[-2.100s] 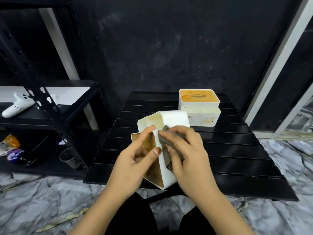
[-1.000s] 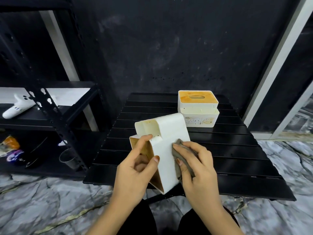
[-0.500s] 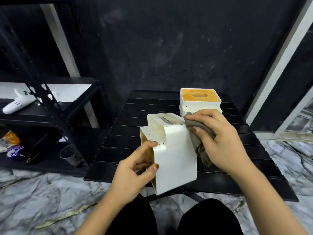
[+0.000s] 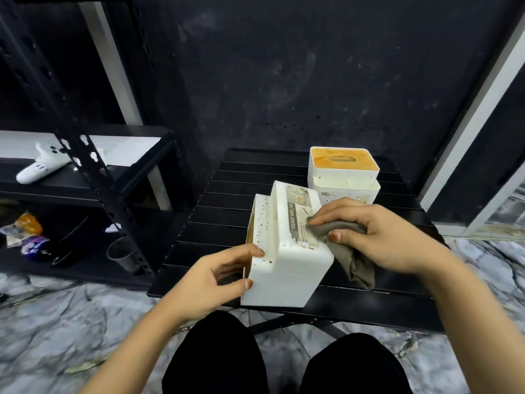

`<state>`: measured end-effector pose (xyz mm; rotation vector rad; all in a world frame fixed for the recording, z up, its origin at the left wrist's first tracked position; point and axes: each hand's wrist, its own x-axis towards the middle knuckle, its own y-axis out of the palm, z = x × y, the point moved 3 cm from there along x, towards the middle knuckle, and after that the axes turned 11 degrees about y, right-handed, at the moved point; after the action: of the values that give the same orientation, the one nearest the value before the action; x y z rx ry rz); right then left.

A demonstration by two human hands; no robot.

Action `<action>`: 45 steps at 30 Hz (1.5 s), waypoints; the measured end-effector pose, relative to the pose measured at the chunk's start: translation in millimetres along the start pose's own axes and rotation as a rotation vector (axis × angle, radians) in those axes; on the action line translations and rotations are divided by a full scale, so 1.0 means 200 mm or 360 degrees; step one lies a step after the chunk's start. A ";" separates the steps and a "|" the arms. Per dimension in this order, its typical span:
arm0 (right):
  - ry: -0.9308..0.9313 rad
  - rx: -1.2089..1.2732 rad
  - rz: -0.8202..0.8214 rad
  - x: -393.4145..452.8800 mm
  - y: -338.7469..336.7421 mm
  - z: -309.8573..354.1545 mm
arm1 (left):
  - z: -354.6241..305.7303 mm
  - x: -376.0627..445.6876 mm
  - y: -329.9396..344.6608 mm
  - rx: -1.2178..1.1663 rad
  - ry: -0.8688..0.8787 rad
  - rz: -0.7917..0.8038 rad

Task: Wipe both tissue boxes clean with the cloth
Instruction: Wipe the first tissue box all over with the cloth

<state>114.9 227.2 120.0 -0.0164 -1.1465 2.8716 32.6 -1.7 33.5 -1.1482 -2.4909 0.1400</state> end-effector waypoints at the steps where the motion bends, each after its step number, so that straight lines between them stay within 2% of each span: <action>1: -0.0010 0.0006 -0.0021 0.00 0.02 0.00 | 0.01 0.00 0.00 -0.0004 -0.0001 -0.0018; 5: -0.0030 0.0004 -0.0098 0.01 0.06 0.01 | 0.03 -0.02 0.00 -0.0054 -0.0018 -0.0184; 7: -0.0043 -0.0005 -0.0134 0.01 0.08 0.03 | 0.03 -0.02 0.00 -0.0005 -0.0010 -0.0399; 10: -0.0042 -0.0003 -0.0206 0.01 0.14 0.05 | 0.03 -0.02 -0.01 0.0204 0.0032 -0.0853; 13: -0.0038 0.0002 -0.0322 0.00 0.18 0.06 | 0.00 -0.02 0.03 0.0400 0.0078 -0.1029; 19: -0.0016 0.0034 -0.0460 -0.04 0.25 0.07 | -0.06 -0.02 0.15 0.0375 0.0134 -0.0926; 28: -0.0033 -0.0092 -0.0582 -0.08 0.31 0.09 | -0.08 0.06 0.16 0.0487 0.0048 -0.0674; 32: -0.0056 -0.0161 -0.0597 -0.10 0.34 0.10 | -0.06 0.09 0.16 0.0457 0.0041 -0.0665; 36: -0.0041 -0.0032 -0.0585 -0.12 0.29 0.06 | -0.06 0.10 0.14 0.0417 0.0129 -0.0635; 42: 0.0167 0.0009 -0.0810 -0.18 0.11 -0.11 | -0.08 0.08 0.11 0.0504 0.0192 -0.0454; 45: 0.0108 -0.0192 -0.0920 -0.20 0.18 -0.05 | -0.08 0.08 0.13 0.0544 0.0199 -0.0461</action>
<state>153.6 207.1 87.5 0.1802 -1.0892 2.2784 48.0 25.7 47.4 -0.6328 -2.3716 0.3821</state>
